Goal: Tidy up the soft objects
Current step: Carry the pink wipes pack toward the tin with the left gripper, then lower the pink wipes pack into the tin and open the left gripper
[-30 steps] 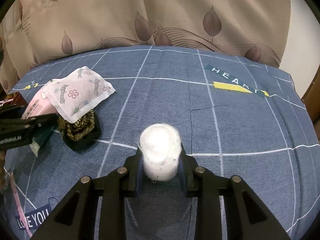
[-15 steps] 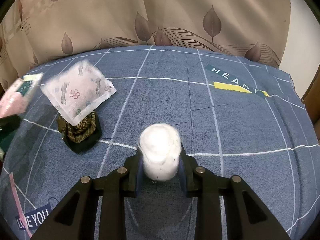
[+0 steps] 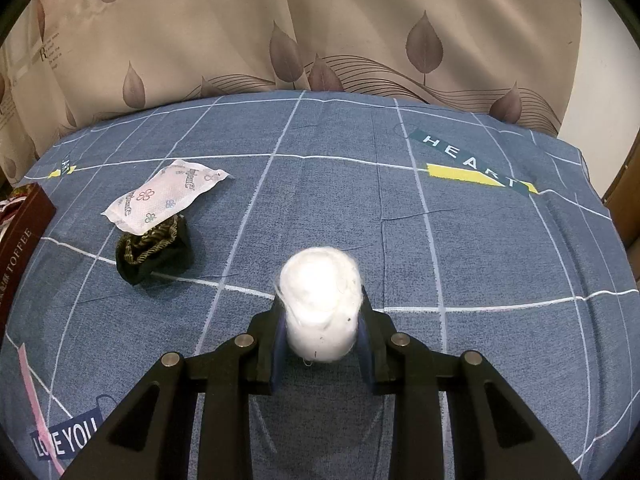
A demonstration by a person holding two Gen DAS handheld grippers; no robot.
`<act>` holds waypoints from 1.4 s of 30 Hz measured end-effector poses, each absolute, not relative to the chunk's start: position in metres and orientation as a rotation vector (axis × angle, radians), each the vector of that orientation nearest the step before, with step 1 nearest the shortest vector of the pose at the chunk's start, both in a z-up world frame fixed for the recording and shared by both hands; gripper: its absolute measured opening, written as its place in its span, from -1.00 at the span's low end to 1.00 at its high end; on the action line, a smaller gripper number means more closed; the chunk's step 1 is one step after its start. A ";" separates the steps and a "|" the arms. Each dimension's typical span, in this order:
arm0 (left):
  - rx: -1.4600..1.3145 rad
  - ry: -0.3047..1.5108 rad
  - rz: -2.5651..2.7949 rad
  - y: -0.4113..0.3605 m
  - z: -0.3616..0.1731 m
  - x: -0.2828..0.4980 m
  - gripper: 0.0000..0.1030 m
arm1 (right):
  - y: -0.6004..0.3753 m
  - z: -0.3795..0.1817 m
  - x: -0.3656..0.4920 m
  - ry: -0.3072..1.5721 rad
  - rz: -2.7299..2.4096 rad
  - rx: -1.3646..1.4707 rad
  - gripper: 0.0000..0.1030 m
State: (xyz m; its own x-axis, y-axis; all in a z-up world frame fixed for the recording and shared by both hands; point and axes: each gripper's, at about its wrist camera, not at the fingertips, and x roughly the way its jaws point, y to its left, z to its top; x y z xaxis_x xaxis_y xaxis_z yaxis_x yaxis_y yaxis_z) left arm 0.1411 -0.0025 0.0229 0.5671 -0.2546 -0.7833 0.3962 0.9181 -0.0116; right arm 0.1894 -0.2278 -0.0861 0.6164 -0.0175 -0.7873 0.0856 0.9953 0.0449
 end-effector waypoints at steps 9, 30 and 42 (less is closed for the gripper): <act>0.191 0.853 -0.304 0.055 0.037 0.130 0.09 | -0.228 -0.086 0.189 0.905 -0.057 0.080 -0.44; 0.135 0.892 -0.119 0.157 0.008 0.135 0.09 | -0.233 -0.086 0.189 0.906 -0.027 0.067 -0.45; 0.119 0.930 -0.095 0.170 -0.019 0.148 0.09 | -0.234 -0.086 0.189 0.906 -0.026 0.063 -0.45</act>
